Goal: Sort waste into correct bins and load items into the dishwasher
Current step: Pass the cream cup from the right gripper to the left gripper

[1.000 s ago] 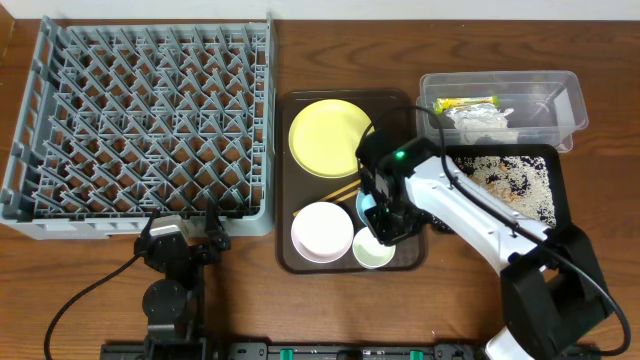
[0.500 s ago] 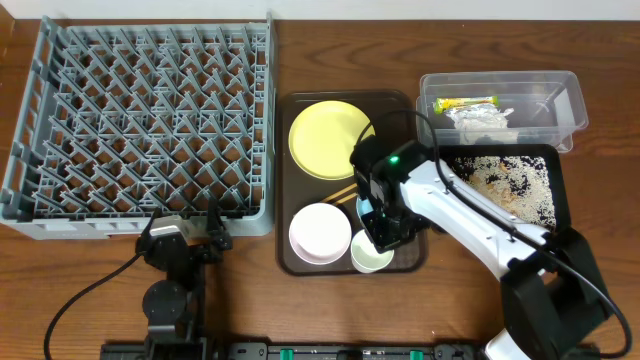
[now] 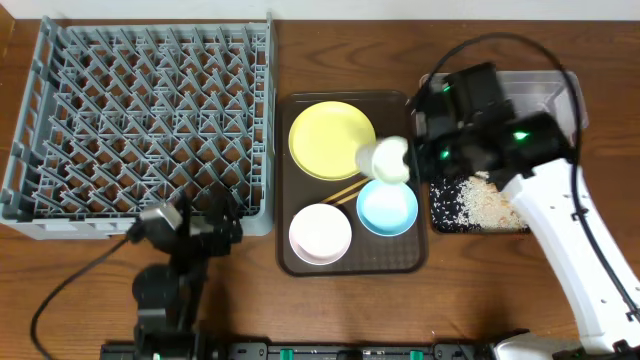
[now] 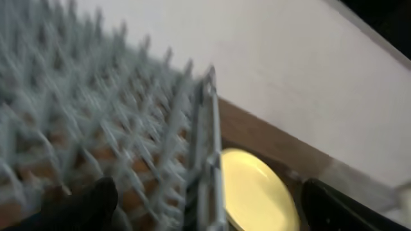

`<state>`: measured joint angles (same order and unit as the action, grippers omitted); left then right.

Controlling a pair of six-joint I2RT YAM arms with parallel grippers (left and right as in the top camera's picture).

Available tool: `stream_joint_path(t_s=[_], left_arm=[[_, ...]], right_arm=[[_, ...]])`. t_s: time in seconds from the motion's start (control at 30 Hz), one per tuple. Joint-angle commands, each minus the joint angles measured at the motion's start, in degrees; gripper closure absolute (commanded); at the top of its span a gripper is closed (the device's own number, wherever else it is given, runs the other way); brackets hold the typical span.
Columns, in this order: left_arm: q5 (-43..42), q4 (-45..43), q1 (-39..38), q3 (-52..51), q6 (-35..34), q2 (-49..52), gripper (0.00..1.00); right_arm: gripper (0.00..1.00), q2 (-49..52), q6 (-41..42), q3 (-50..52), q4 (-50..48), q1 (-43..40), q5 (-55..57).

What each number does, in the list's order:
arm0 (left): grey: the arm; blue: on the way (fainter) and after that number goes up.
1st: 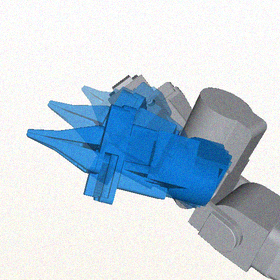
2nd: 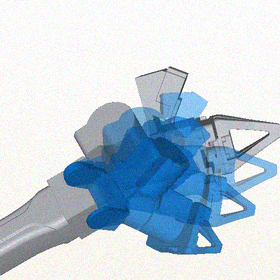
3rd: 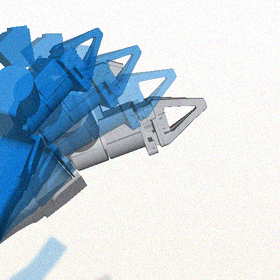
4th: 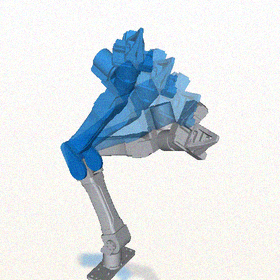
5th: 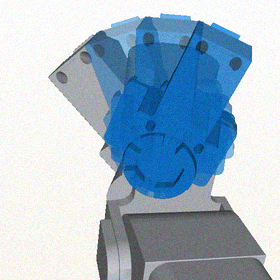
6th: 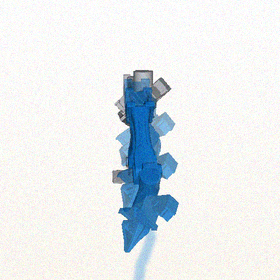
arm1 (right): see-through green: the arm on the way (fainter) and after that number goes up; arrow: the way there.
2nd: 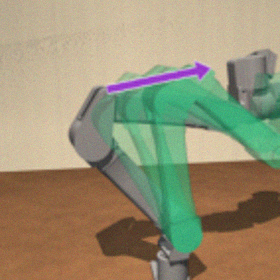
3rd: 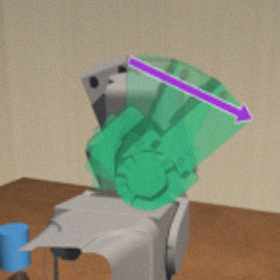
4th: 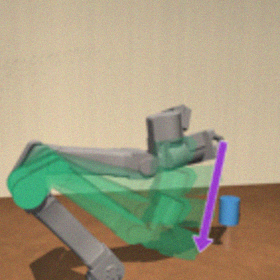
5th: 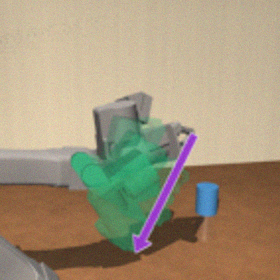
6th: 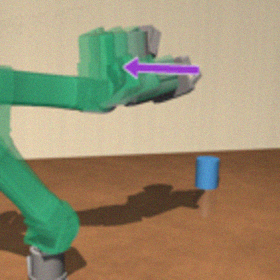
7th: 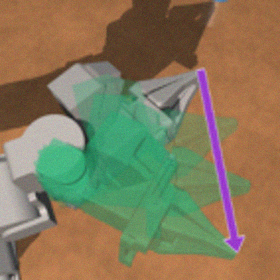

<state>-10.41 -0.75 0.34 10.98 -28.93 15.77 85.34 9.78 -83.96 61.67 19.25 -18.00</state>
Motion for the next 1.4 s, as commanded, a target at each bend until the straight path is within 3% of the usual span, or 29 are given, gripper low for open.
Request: stream_joint_path(t_s=[0.0,0.17,0.3,0.4,0.5,0.57,0.8,1.07,1.23,1.37], left_arm=[[-9.3,-2.8,0.3,3.8,-11.1,9.0,0.08],[-24.3,-13.0,0.3,9.0,-15.3,23.0,0.07],[-34.8,-29.2,0.3,10.1,-26.6,32.7,0.08],[-35.7,-36.7,0.3,10.1,-45.2,37.6,0.08],[-42.8,-37.3,0.3,10.1,-72.0,40.5,0.07],[-46.6,-37.1,0.3,10.1,-79.7,41.5,0.07],[-47.0,-37.0,0.3,10.1,-80.2,44.1,0.08],[-47.1,-36.6,0.3,10.1,-80.2,44.8,0.08],[-47.7,-36.6,0.3,10.1,-67.4,44.9,0.09],[-49.6,-36.7,0.3,10.1,-61.2,44.9,0.09]], right_arm=[[0.99,0.5,-0.7,-0.4,-2.8,-2.1,-7.1],[0.99,0.5,-0.6,-0.4,-6.5,-2.8,-9.0],[0.99,0.5,-0.6,-0.4,-7.7,-2.8,-11.5],[0.99,0.5,-0.6,-0.4,-7.6,-2.8,-12.5],[0.99,0.5,-0.7,-0.4,-7.7,-2.7,-12.7],[0.99,0.5,-0.7,-0.4,-8.1,-2.7,-13.5],[0.99,1.9,-0.6,-0.3,-11.4,-2.7,-17.8],[0.99,10.1,-2.2,-0.3,-17.6,-3.0,-35.6],[0.99,15.6,-5.2,-0.3,-20.5,-3.9,-48.6],[0.99,19.7,-6.9,-0.3,-22.8,-3.8,-55.2]])
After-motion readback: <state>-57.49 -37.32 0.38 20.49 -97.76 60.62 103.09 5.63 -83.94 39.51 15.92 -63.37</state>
